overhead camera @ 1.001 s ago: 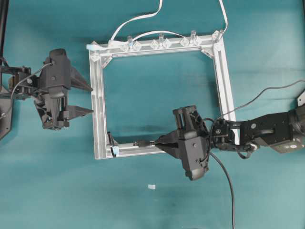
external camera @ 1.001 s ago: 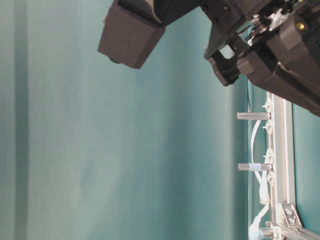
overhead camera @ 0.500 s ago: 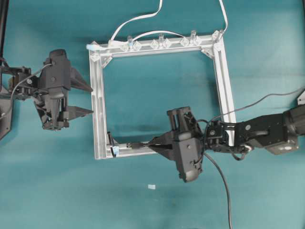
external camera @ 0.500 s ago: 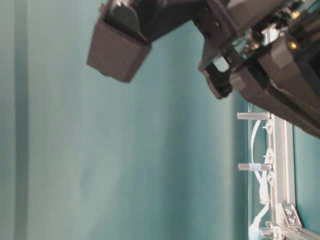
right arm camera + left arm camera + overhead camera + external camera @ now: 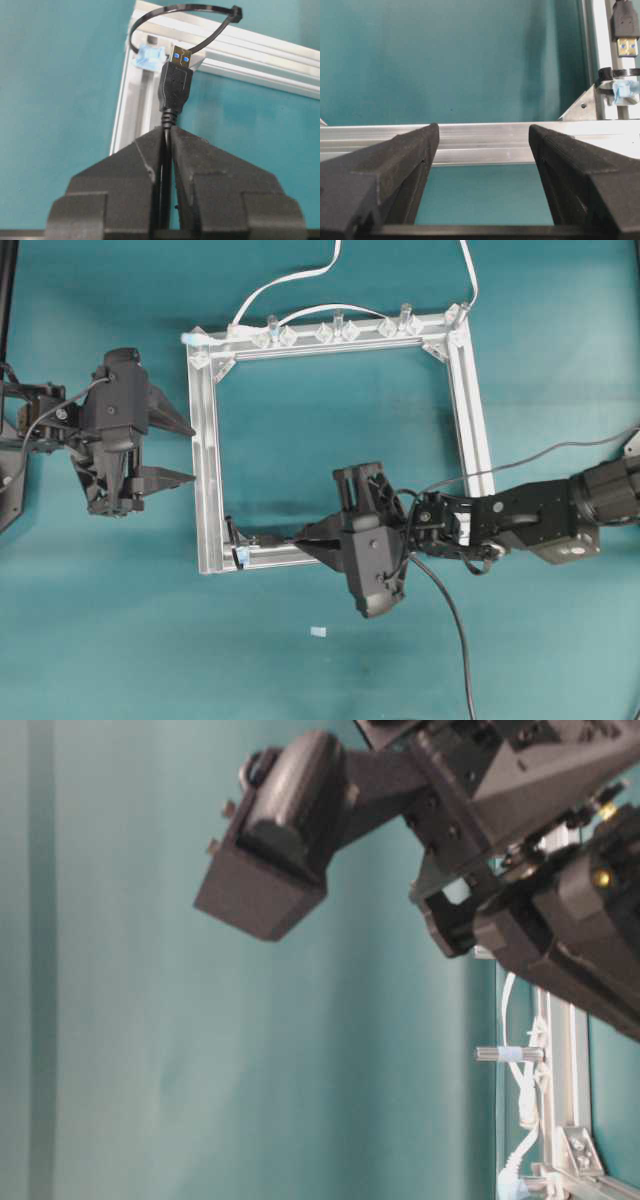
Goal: Insert the wire through the string loop located on the left side.
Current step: 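Push the plug down through the zip-tie loop with the right gripper, then move the left gripper under the loop and grasp the emerging plug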
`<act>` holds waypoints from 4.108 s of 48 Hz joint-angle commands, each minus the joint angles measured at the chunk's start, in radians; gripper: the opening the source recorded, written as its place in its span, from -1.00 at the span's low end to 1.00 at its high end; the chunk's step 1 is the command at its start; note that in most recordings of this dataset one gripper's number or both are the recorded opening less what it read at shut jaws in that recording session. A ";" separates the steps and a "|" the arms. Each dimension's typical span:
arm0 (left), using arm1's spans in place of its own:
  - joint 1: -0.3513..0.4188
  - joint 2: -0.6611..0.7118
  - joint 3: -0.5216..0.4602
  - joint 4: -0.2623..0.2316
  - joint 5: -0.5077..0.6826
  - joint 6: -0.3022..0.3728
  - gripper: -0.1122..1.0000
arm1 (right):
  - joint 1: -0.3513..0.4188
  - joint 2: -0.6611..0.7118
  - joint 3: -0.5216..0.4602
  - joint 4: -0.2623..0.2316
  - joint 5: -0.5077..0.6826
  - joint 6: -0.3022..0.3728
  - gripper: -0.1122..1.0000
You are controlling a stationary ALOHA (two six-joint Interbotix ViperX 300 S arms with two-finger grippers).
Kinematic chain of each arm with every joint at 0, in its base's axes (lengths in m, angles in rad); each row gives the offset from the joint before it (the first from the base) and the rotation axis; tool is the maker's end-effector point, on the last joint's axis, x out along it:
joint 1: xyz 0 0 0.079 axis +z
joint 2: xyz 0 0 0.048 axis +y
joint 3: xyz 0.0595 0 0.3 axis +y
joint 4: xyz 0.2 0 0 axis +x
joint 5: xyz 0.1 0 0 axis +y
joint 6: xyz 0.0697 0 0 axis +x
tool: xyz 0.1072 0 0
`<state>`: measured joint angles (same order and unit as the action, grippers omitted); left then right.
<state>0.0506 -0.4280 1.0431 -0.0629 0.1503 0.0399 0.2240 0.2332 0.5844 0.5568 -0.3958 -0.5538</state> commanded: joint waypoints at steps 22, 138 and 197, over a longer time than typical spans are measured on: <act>-0.011 -0.011 -0.003 0.003 -0.003 0.003 0.59 | -0.018 0.055 -0.124 -0.074 0.054 0.000 -0.68; -0.213 -0.003 0.000 0.000 -0.003 -0.092 0.59 | -0.041 0.109 -0.222 -0.095 0.058 0.002 -0.68; -0.244 0.225 -0.117 0.000 -0.029 -0.164 0.59 | -0.041 0.109 -0.222 -0.101 0.057 0.000 -0.71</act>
<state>-0.1887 -0.2224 0.9572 -0.0629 0.1335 -0.1166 0.1825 0.3605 0.3881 0.4617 -0.3344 -0.5507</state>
